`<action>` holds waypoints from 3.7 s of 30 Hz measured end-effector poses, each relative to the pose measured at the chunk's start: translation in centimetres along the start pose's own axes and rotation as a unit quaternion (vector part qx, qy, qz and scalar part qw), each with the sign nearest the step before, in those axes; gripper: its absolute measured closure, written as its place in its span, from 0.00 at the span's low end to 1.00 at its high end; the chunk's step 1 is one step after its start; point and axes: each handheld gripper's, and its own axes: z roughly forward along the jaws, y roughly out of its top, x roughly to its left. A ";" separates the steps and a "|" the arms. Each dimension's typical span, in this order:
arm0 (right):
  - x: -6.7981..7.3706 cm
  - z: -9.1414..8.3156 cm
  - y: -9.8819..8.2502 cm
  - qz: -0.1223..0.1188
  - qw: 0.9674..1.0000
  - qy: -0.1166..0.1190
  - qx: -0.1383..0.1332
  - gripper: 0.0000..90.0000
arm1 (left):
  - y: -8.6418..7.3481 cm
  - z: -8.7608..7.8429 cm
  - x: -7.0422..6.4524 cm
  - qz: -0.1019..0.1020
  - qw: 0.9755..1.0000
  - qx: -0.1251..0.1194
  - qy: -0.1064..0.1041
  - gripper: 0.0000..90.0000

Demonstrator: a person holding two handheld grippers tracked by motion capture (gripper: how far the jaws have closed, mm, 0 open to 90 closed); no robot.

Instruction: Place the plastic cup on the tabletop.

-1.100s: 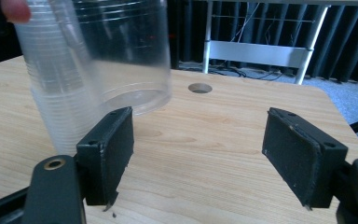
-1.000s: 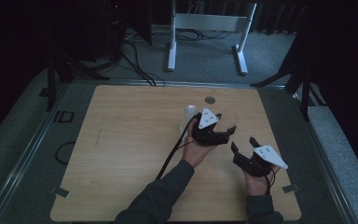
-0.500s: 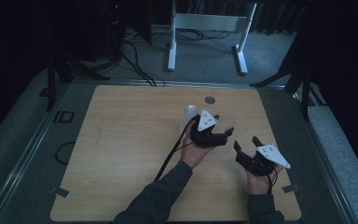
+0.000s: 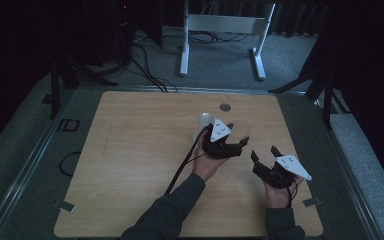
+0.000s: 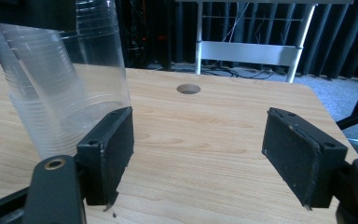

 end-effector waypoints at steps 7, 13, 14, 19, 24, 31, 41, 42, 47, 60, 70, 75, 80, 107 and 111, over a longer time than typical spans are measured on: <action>-0.1 -0.1 0.0 -0.001 1.000 -0.002 -0.002 0.28 | -0.5 0.0 0.0 0.004 1.000 0.004 0.003 0.34; -0.1 -0.1 0.0 -0.001 1.000 -0.002 -0.001 0.28 | -0.8 0.0 -0.1 0.005 1.000 0.000 0.008 0.34; -0.1 -0.1 0.0 0.000 1.000 -0.003 -0.002 0.28 | -0.9 0.0 -0.1 0.004 1.000 0.000 0.010 0.34; -0.2 -0.1 0.0 0.002 1.000 -0.004 -0.001 0.28 | -1.5 0.1 -0.1 0.004 1.000 0.002 0.013 0.34; -0.2 -0.1 0.0 0.001 1.000 -0.004 -0.001 0.28 | -1.8 0.2 0.0 0.004 1.000 0.007 0.012 0.34; -0.2 -0.1 0.0 0.001 1.000 -0.003 -0.001 0.28 | -2.2 0.2 0.1 0.005 1.000 0.007 0.016 0.34; -0.2 -0.1 0.0 0.001 1.000 -0.002 -0.001 0.28 | -2.8 0.2 0.1 0.009 1.000 0.008 0.023 0.34; -0.2 -0.1 0.0 0.001 1.000 -0.002 -0.001 0.28 | -2.9 0.3 0.2 0.009 1.000 0.009 0.022 0.34; -0.2 -0.1 0.0 0.001 1.000 -0.003 -0.002 0.28 | -3.3 0.4 0.3 0.008 1.000 0.013 0.025 0.34; -0.2 -0.1 0.0 0.001 1.000 -0.002 -0.002 0.28 | -4.1 0.5 0.4 0.010 0.999 0.019 0.032 0.34; -0.1 -0.1 0.0 0.001 1.000 0.000 -0.001 0.28 | -4.6 0.7 0.4 0.012 0.999 0.024 0.034 0.34; -0.1 0.0 0.0 0.001 1.000 0.001 -0.001 0.28 | -4.9 0.7 0.5 0.014 0.999 0.026 0.035 0.34; -0.1 0.0 0.0 0.001 1.000 0.001 -0.001 0.28 | -5.2 0.8 0.5 0.013 0.999 0.026 0.039 0.34; -0.2 -0.1 0.0 0.001 1.000 0.001 -0.002 0.28 | -6.8 1.4 0.9 0.010 0.998 0.043 0.049 0.34; -0.2 -0.1 0.0 0.002 1.000 0.001 -0.003 0.28 | -7.1 1.5 1.0 0.010 0.998 0.049 0.050 0.34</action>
